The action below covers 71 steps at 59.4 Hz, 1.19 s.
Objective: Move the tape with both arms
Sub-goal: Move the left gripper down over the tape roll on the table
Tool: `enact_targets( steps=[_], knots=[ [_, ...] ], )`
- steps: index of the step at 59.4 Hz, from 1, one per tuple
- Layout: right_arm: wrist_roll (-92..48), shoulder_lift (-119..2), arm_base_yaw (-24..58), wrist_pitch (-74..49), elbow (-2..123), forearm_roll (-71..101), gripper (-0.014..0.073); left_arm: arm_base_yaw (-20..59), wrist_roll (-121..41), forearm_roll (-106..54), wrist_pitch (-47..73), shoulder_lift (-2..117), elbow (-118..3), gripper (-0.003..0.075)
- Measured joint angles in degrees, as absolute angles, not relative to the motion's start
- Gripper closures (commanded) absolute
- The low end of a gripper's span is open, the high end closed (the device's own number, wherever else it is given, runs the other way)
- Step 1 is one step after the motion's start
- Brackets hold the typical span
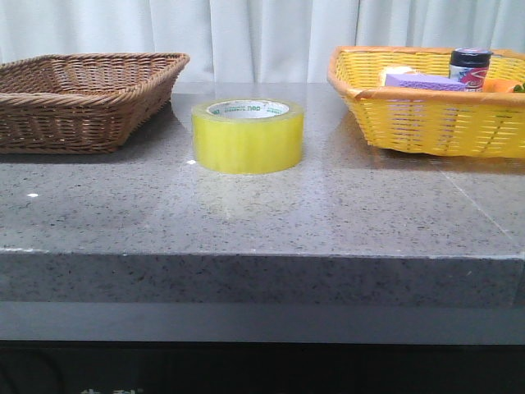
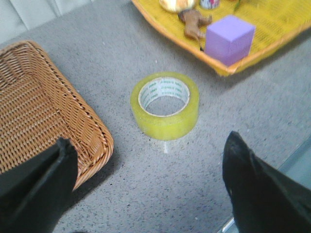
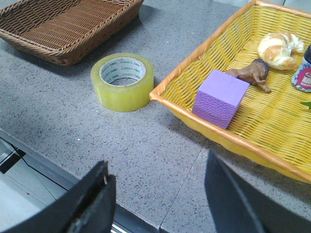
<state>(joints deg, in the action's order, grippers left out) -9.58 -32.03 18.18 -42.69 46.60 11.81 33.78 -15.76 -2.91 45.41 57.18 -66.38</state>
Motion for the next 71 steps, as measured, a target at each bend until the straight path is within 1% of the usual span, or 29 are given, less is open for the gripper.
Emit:
enact_targets(
  steps=[14, 26, 40, 59, 71],
  knots=[
    [-9.6, -32.0, 18.2, -42.7, 46.6, 11.8, 0.0158, 34.1, -23.9, -2.9, 53.0, 72.1, -77.8, 0.0123],
    [-9.6, -32.0, 18.2, -42.7, 46.6, 11.8, 0.0158, 36.3, -25.0, -2.9, 58.6, 84.7, -87.0, 0.0123],
    [-9.6, -32.0, 18.2, -42.7, 46.6, 11.8, 0.0158, 39.8, -25.0, -3.1, 64.1, 96.7, -96.8, 0.0123],
    [-9.6, -32.0, 18.2, -42.7, 46.6, 11.9, 0.0158, 40.7, -25.0, -3.3, 68.1, 109.3, -107.5, 0.0123],
    [-9.6, -32.0, 18.2, -42.7, 46.6, 11.9, 0.0158, 40.7, -25.0, -3.1, 69.3, 115.0, -112.2, 0.0123]
  ],
)
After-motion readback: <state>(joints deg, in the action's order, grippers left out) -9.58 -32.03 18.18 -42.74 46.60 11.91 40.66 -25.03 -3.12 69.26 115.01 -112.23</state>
